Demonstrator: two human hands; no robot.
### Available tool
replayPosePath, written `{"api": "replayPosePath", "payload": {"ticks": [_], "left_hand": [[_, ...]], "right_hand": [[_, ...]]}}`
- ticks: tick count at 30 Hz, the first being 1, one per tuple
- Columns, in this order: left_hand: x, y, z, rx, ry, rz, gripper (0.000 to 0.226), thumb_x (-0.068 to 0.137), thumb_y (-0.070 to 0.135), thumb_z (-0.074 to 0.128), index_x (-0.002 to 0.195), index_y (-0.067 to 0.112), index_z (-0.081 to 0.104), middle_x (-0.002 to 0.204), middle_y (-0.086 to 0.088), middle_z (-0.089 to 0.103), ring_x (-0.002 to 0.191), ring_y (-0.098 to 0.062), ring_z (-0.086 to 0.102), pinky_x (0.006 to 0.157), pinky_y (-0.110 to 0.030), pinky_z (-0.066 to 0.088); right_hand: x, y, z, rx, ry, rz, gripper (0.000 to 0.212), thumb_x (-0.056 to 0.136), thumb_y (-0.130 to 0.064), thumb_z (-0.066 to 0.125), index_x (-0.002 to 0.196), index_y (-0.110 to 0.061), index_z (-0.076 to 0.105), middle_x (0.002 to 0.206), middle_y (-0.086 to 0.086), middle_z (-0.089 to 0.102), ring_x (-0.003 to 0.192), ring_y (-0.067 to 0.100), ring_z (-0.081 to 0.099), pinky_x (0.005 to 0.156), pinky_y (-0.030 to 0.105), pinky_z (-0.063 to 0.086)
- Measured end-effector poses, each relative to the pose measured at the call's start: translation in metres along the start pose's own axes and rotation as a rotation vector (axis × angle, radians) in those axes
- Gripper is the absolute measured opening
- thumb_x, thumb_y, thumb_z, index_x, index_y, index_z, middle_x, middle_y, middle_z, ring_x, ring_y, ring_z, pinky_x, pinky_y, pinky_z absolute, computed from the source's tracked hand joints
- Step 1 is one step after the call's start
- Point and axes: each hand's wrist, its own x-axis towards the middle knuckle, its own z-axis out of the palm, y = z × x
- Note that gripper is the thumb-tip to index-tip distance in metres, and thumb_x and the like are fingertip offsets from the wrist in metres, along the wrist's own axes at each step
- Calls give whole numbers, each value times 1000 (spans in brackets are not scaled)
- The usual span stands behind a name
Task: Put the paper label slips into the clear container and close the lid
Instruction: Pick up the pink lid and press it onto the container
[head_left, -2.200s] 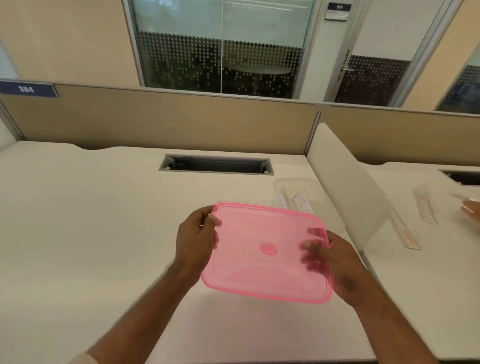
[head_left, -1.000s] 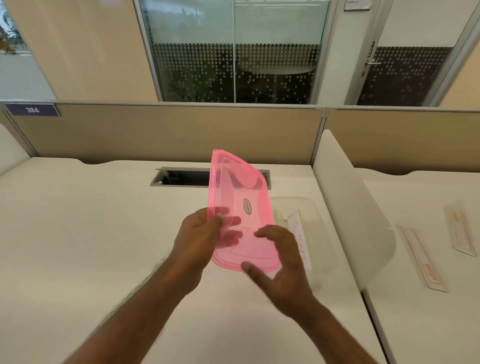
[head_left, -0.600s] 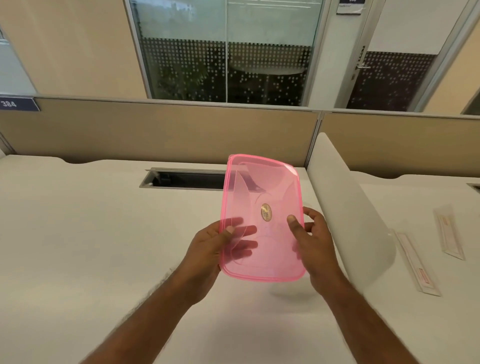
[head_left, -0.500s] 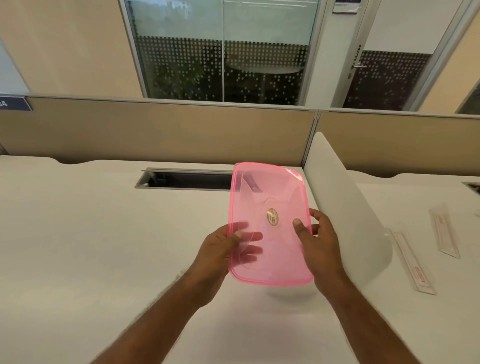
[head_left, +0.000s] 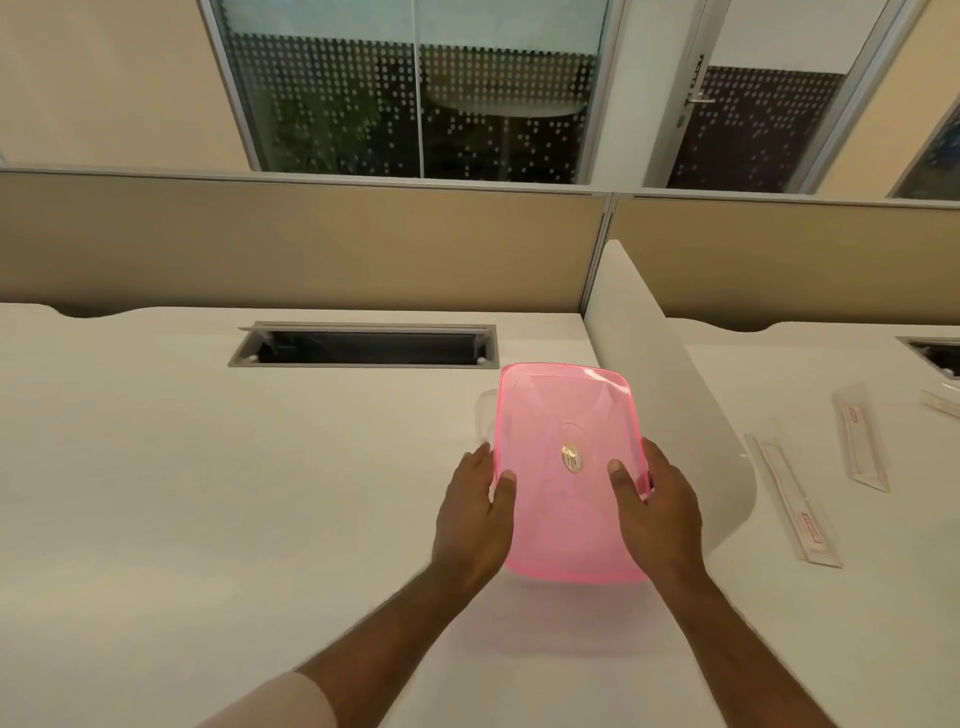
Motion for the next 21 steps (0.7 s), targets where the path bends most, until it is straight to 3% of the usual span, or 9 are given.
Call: {"api": "replayPosePath", "payload": {"ticks": [3, 6, 11, 14, 16, 18, 21], "left_hand": [[6, -1, 10, 75, 34, -11, 51, 103, 42, 28, 151, 26, 36, 160, 7, 31, 148, -13, 24, 121, -42, 25], [9, -1, 15, 93, 66, -8, 52, 103, 44, 27, 152, 27, 34, 162, 6, 28, 149, -14, 23, 120, -43, 28], [12, -3, 18, 118, 81, -45, 55, 104, 41, 29, 155, 23, 25, 162, 5, 26, 150, -13, 20, 117, -28, 17], [12, -3, 17, 81, 79, -58, 52, 104, 35, 31, 154, 20, 28, 160, 1, 33, 147, -18, 30, 121, -35, 22], [10, -3, 16, 39, 96, -57, 46, 104, 30, 34, 148, 17, 37, 149, -1, 48, 137, -20, 44, 114, -39, 38], [9, -5, 15, 14, 115, -54, 34, 104, 26, 36, 135, 19, 49, 128, 3, 61, 118, -15, 57, 98, -28, 47], [4, -8, 11, 13, 102, -40, 34, 103, 25, 36, 135, 26, 49, 121, 11, 64, 107, -6, 59, 83, -8, 42]], "right_hand": [[8, 3, 4, -19, -33, 21, 42, 94, -36, 55, 131, -16, 55, 96, 10, 64, 90, 30, 59, 85, 47, 52], [15, 5, 8, -44, -71, 19, 42, 95, -38, 53, 132, -19, 54, 100, 9, 67, 93, 30, 61, 86, 47, 52], [23, 6, 15, -77, -126, 54, 44, 95, -41, 53, 132, -17, 54, 102, 13, 63, 98, 33, 59, 87, 47, 51], [26, 8, 19, -79, -180, 50, 48, 96, -41, 52, 136, -15, 51, 110, 17, 60, 106, 36, 56, 92, 48, 49], [26, 8, 20, -93, -188, 38, 48, 96, -41, 51, 136, -14, 50, 113, 18, 58, 109, 38, 54, 93, 49, 49], [26, 8, 21, -117, -180, 27, 49, 96, -41, 51, 136, -14, 50, 112, 18, 56, 109, 38, 52, 93, 48, 49], [22, 7, 22, -140, -149, -3, 49, 95, -39, 54, 136, -13, 51, 110, 18, 54, 108, 37, 50, 92, 46, 48]]}}
